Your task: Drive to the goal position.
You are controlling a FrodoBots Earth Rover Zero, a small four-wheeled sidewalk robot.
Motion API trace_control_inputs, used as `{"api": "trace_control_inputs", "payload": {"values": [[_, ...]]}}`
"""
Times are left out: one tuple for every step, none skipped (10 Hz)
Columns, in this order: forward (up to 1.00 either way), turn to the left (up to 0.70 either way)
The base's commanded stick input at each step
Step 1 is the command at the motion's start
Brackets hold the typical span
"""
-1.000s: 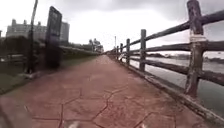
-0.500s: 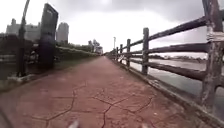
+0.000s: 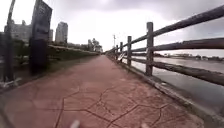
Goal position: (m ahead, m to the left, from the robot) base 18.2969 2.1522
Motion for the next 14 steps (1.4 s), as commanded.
{"api": "trace_control_inputs", "payload": {"values": [[0.70, 0.03], [0.70, 0.00], [0.70, 0.00], [0.70, 0.00], [0.70, 0.00], [0.70, 0.00], [0.70, 0.00], [0.70, 0.06], [0.70, 0.27], [0.70, 0.27], [0.70, 0.27], [0.70, 0.27], [0.70, 0.27], [0.70, 0.27]]}}
